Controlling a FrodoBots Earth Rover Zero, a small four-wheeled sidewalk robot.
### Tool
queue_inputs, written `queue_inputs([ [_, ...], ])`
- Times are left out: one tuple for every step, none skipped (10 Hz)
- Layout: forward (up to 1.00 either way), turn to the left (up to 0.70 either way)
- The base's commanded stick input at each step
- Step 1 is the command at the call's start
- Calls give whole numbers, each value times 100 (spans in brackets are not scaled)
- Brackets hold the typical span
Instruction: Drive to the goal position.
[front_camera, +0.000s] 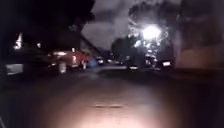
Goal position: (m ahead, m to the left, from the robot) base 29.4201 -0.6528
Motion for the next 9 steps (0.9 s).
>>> queue_inputs([
  [100, 0],
  [100, 0],
  [100, 0],
  [100, 0],
  [100, 0],
  [100, 0],
  [100, 0],
  [100, 0],
  [100, 0],
])
